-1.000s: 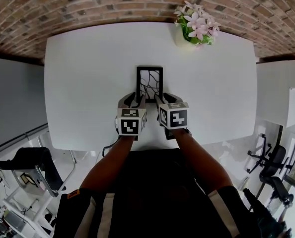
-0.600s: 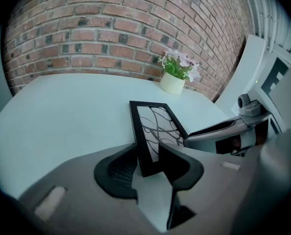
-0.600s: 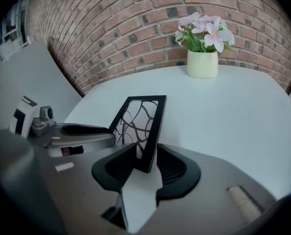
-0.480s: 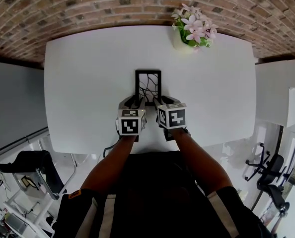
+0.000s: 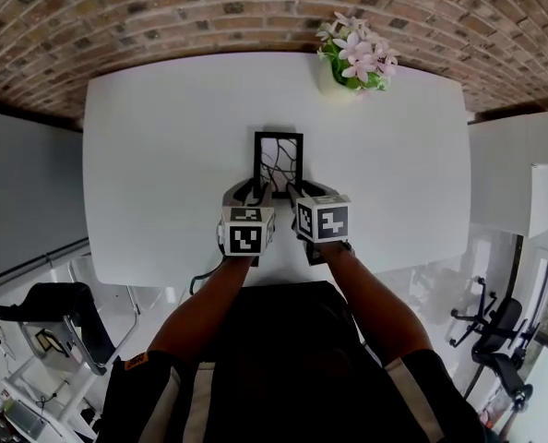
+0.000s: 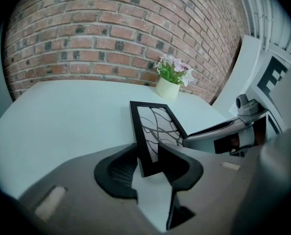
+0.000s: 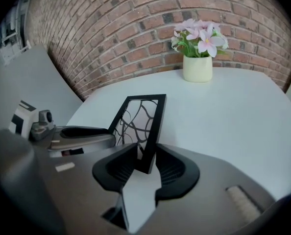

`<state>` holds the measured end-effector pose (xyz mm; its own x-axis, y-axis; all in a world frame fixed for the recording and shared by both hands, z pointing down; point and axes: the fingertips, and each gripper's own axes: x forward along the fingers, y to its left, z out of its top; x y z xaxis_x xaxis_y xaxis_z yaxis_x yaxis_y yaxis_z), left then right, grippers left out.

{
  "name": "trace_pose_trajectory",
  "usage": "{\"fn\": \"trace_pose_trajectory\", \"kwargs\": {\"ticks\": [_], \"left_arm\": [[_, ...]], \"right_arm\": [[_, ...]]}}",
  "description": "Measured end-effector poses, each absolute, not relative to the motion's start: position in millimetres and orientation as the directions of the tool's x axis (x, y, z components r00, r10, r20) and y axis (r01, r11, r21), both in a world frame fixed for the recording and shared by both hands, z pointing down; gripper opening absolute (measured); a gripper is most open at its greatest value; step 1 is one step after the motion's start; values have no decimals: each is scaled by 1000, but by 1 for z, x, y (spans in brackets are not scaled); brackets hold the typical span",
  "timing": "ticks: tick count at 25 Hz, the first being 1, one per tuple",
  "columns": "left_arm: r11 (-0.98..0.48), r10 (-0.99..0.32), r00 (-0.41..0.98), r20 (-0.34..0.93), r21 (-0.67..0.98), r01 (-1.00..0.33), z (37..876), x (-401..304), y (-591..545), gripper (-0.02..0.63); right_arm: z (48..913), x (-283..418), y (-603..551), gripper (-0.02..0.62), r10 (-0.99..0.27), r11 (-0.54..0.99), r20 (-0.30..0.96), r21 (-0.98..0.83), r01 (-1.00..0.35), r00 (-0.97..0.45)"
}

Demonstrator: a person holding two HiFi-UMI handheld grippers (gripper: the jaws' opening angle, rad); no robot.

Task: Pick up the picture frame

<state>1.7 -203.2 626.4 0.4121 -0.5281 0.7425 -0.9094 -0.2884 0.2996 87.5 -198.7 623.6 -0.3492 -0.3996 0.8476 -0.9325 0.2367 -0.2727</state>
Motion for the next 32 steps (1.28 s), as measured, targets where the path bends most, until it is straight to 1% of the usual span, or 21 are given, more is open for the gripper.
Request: {"fn": "trace_pose_trajectory", "kwargs": {"ticks": [2, 5, 11, 17, 22, 28, 32], "left_arm": [[-303, -535, 425, 730, 303, -903, 618, 4, -202, 129], [-324, -550, 442, 708, 307, -895, 606, 8, -198, 129], [-384, -566, 485, 667, 307, -871, 569, 9, -180, 127], [-438, -587, 546, 598, 332, -835, 532, 6, -157, 121], [-514, -584, 611, 535, 338, -788, 506, 14, -143, 120], [-570, -579, 658, 482, 338, -749, 478, 23, -115, 115], [-585, -586, 672, 452, 338, -737, 463, 34, -99, 116]], "right_arm": [[616, 91, -197, 114, -418, 224, 840, -275, -935, -347], [601, 98, -192, 91, -453, 201, 826, -273, -941, -336], [568, 98, -169, 89, -510, 181, 803, -250, -951, -308], [528, 91, -144, 80, -606, 149, 751, -217, -965, -262], [499, 99, -123, 78, -677, 78, 713, -178, -981, -183], [467, 106, -88, 78, -732, 38, 670, -138, -990, -121], [450, 118, -71, 77, -754, 36, 648, -130, -991, -112]]}}
